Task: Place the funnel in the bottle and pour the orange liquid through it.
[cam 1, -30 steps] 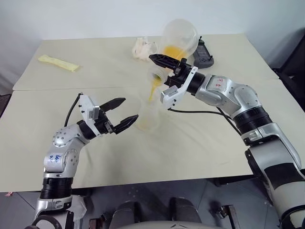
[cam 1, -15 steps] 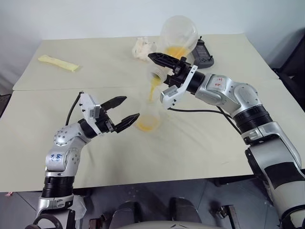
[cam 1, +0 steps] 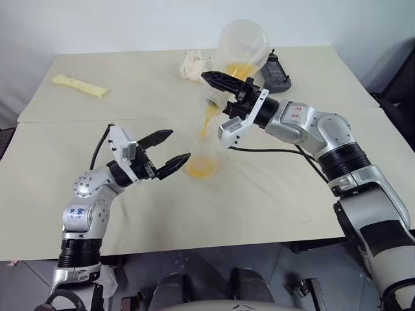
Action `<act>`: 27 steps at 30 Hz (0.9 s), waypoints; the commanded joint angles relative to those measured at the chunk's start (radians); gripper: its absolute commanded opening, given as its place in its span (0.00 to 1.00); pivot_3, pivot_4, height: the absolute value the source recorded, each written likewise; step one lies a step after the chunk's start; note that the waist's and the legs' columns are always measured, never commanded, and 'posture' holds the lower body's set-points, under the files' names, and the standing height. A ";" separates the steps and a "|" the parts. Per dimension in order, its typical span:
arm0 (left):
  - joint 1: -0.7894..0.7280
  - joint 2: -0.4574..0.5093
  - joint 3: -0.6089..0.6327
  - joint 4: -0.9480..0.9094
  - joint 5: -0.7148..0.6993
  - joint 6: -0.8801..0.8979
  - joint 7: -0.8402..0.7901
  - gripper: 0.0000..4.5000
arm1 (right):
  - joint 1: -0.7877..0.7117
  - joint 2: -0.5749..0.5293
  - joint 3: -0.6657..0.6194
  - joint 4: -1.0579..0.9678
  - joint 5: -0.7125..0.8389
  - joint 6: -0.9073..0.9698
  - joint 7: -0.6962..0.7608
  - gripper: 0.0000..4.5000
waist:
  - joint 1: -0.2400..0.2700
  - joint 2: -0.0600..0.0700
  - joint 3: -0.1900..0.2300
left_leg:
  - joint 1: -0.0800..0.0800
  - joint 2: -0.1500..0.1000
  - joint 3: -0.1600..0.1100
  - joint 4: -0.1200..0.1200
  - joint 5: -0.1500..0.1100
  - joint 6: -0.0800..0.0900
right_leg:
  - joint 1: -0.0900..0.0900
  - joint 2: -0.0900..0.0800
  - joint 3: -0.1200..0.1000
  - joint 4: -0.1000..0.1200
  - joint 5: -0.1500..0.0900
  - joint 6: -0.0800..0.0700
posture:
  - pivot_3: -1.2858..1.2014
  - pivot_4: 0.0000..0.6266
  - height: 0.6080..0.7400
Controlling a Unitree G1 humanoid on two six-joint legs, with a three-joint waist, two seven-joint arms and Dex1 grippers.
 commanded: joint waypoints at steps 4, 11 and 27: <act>-0.021 -0.005 -0.001 0.000 0.003 -0.026 -0.005 1.00 | -0.044 -0.022 0.006 -0.013 -0.001 -0.005 -0.044 0.57 | 0.000 0.000 0.000 | 0.000 0.000 0.000 0.000 0.000 0.000 | 0.000 0.000 0.000 0.000 0.000 0.000 | 0.52 0.24 1.00; -0.023 -0.008 -0.003 0.003 0.003 -0.031 -0.003 1.00 | -0.045 -0.025 0.015 -0.013 -0.006 -0.005 -0.055 0.57 | 0.000 0.000 0.000 | 0.000 0.000 0.000 0.000 0.000 0.000 | 0.000 0.000 0.000 0.000 0.000 0.000 | 0.52 0.24 1.00; -0.032 -0.011 -0.011 0.014 0.010 -0.041 -0.005 1.00 | -0.047 -0.030 0.012 -0.005 0.001 -0.007 -0.066 0.57 | 0.000 0.000 0.000 | 0.000 0.000 0.000 0.000 0.000 0.000 | 0.000 0.000 0.000 0.000 0.000 0.000 | 0.52 0.24 1.00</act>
